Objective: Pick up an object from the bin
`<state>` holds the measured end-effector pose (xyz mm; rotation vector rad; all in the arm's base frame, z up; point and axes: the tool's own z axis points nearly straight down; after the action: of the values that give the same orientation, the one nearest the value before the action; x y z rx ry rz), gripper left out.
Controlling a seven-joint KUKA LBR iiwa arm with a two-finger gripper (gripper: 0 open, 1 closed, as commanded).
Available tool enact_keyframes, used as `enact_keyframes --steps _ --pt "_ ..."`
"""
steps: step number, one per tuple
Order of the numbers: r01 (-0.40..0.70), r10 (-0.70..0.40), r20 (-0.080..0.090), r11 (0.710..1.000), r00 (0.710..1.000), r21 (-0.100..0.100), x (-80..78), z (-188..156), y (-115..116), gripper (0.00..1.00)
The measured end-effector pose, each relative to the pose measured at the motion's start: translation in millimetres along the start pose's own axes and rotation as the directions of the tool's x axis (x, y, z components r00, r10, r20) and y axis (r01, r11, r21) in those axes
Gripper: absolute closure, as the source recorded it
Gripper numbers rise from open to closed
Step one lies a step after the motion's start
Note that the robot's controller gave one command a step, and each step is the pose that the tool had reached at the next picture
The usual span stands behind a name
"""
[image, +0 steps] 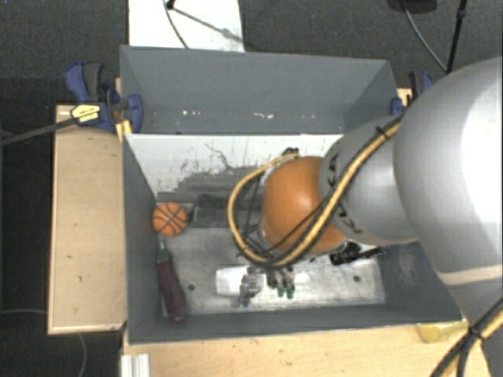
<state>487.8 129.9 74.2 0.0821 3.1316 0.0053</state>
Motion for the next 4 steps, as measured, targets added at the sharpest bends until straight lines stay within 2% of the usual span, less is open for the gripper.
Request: enact_keyframes --steps 1,2,3,4 --pt "-0.001 0.001 -0.011 1.000 1.000 0.004 2.3 -7 -1 1.00" --pt "-0.002 0.002 -0.013 1.000 1.000 0.004 2.7 -26 -1 1.00" --pt "-0.003 0.003 -0.005 1.000 1.000 0.002 0.5 -39 0 1.00" --pt "-0.004 0.004 -0.010 1.000 1.000 0.003 1.7 -50 -1 1.00"
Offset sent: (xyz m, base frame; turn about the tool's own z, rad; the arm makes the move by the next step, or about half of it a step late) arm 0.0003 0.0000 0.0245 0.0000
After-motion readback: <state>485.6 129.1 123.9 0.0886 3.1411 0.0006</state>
